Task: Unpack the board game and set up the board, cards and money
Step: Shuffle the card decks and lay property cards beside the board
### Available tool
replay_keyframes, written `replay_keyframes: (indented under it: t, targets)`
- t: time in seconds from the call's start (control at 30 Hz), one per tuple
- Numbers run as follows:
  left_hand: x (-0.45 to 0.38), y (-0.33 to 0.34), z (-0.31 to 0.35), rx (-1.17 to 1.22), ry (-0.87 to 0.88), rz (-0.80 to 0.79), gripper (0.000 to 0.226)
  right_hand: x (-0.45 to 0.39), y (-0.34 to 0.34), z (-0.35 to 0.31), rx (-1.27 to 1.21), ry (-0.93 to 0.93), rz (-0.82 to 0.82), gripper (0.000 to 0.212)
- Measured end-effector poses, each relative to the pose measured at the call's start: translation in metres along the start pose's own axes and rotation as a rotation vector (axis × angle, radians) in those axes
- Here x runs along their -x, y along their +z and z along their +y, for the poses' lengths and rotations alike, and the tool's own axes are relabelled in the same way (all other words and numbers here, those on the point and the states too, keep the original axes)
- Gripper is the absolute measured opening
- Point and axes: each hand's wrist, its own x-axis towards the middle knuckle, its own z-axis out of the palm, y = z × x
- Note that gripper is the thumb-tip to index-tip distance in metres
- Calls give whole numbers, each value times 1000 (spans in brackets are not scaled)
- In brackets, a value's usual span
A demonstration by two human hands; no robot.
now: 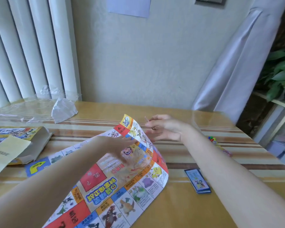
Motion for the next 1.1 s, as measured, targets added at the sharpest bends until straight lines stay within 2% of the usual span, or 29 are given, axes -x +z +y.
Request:
replay_keyframes:
  t: [0.07,0.17,0.23,0.33,0.5,0.67,0.77,0.93,1.03,1.1]
  targets:
    - [1,6,-3,47,-40,-75,91,2,-12,12,-69,21,45,18]
    - [6,14,-20,49,-210,-44,88,2,-28,26,-247,23,143,18]
    - [7,18,-30,51,-368,-31,87,3,-29,30,-247,-7,215,16]
    - [8,18,-39,26,-504,-60,77,6,-22,33,-41,-4,210,20]
    - [5,23,-52,-2,-605,-56,73,12,16,43,432,37,-51,26]
    - [12,25,-61,69,-633,-27,70,4,28,49,607,50,-61,27]
    - [24,23,-54,79,-622,-32,60,-4,26,48,826,17,-43,31]
    - [48,14,-21,-31,-517,-133,52,-24,14,48,1033,-78,123,36]
    - [58,12,-7,-129,-455,-15,54,-33,5,51,1058,-136,168,34]
    - [51,19,-3,-24,-335,92,63,-34,2,55,1034,-173,162,32]
